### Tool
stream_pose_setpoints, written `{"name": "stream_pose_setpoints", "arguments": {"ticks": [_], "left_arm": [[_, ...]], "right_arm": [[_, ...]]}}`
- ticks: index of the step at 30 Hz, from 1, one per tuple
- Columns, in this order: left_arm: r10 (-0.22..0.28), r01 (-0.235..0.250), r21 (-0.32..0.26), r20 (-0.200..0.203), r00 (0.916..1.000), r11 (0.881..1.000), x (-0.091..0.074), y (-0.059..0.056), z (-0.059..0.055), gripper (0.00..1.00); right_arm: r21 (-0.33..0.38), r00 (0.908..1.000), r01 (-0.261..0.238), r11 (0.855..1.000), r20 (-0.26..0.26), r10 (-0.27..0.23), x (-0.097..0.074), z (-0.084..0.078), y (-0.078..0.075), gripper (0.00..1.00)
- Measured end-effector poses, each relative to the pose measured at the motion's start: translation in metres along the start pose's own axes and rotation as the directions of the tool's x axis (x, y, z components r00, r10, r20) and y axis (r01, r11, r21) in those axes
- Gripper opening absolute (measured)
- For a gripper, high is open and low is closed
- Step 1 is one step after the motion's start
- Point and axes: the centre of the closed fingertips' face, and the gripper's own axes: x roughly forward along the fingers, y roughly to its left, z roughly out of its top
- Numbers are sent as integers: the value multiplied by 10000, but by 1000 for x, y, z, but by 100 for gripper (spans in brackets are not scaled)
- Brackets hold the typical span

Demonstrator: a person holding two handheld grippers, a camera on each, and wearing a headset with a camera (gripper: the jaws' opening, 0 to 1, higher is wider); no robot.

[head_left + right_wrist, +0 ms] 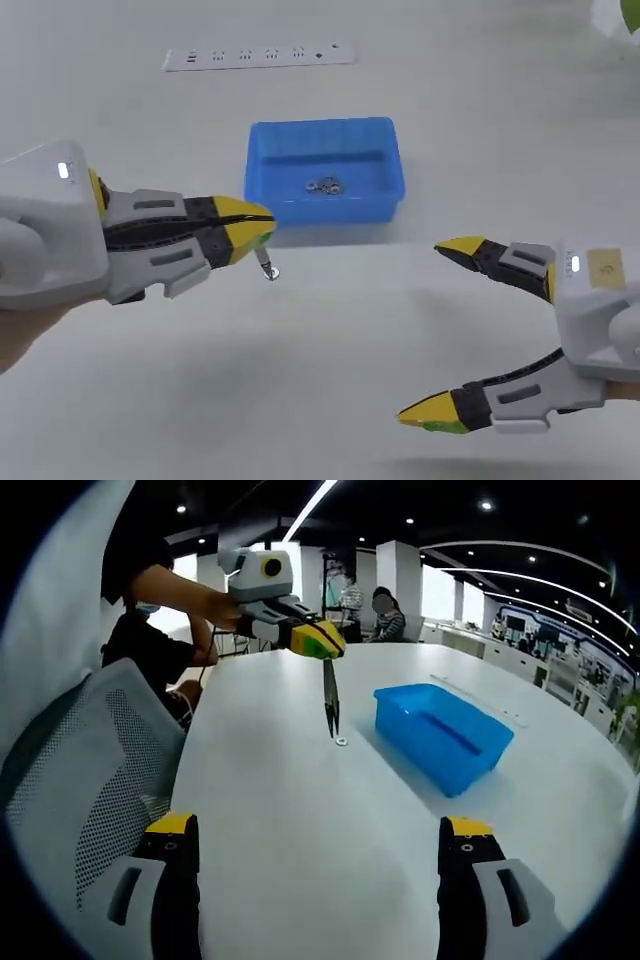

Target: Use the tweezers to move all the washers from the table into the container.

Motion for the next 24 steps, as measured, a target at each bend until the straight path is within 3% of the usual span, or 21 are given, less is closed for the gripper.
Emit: {"name": "stream_pose_setpoints", "arguments": {"ticks": [18,24], "left_arm": [[-105,104,-95,-85,9999,9999,8,2,-7,4],[-333,326,-535,-114,9994,9980,5,2,-9,5]], "right_arm": [[90,9994,-267,9996,-237,269,6,-7,6,100],[66,9990,-431,9990,-121,432,11,0,3,99]]}}
